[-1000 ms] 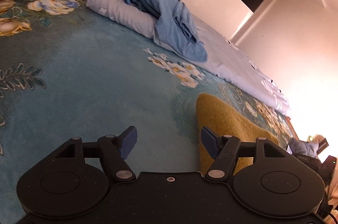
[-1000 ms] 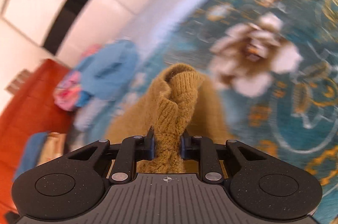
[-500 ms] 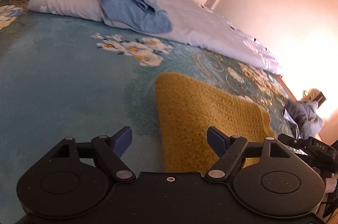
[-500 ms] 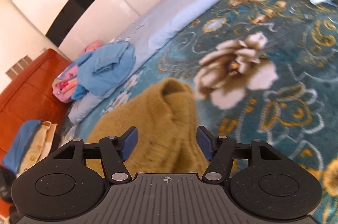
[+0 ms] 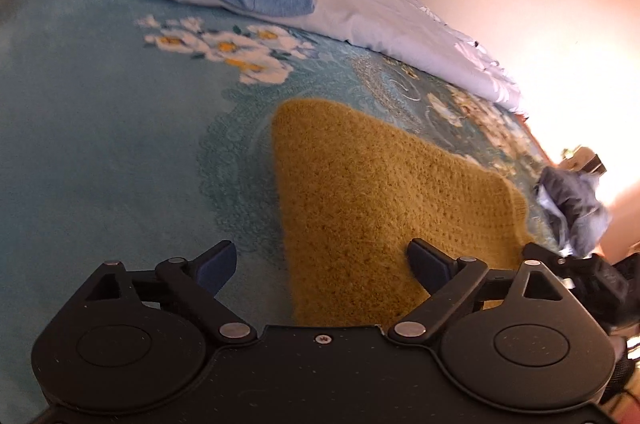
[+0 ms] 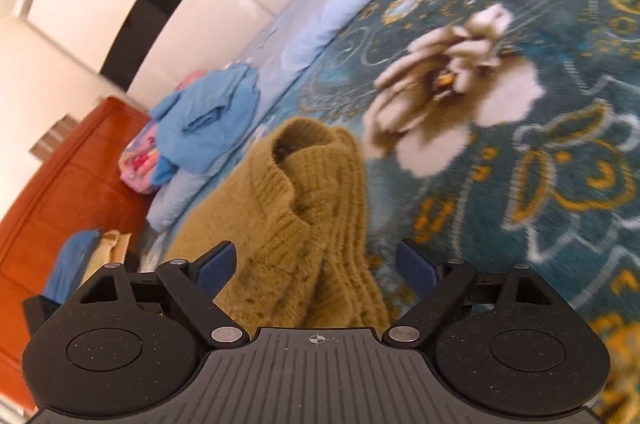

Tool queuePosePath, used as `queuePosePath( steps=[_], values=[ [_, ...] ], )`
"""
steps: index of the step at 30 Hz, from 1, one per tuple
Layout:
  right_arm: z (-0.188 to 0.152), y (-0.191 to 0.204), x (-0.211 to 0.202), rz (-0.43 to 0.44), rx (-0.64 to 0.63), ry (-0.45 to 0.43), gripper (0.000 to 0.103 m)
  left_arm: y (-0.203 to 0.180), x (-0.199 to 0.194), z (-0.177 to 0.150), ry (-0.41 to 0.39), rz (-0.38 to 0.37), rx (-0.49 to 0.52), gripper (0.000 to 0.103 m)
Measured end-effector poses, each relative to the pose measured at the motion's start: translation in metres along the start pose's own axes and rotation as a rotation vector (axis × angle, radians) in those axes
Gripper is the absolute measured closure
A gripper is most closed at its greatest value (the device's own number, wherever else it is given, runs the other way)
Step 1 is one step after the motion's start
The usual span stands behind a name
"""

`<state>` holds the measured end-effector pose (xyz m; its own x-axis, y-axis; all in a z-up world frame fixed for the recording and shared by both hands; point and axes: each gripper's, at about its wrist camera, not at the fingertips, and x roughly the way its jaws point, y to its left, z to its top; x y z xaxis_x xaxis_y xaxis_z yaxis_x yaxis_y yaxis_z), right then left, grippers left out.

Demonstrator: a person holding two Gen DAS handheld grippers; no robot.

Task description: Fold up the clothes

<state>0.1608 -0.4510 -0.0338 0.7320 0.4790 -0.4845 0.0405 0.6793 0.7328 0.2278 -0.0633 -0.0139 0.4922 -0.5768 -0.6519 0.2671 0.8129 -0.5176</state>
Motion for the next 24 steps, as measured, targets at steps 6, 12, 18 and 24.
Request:
queuePosePath(
  steps=[6, 12, 18, 24],
  values=[
    [0.007, 0.005, 0.019, 0.099, -0.032, 0.066, 0.022, 0.013, 0.009, 0.0, -0.002, -0.092, -0.058, 0.013],
    [0.016, 0.001, 0.032, 0.109, -0.006, 0.086, 0.049, 0.009, 0.017, 0.001, 0.011, -0.114, -0.051, 0.021],
    [0.017, 0.005, 0.038, 0.076, 0.027, 0.1, 0.059, -0.001, 0.02, -0.002, 0.017, -0.106, -0.045, 0.03],
    [0.011, 0.017, 0.028, 0.049, 0.035, 0.086, 0.069, -0.014, 0.004, -0.008, -0.006, -0.074, -0.041, 0.056]
  ],
)
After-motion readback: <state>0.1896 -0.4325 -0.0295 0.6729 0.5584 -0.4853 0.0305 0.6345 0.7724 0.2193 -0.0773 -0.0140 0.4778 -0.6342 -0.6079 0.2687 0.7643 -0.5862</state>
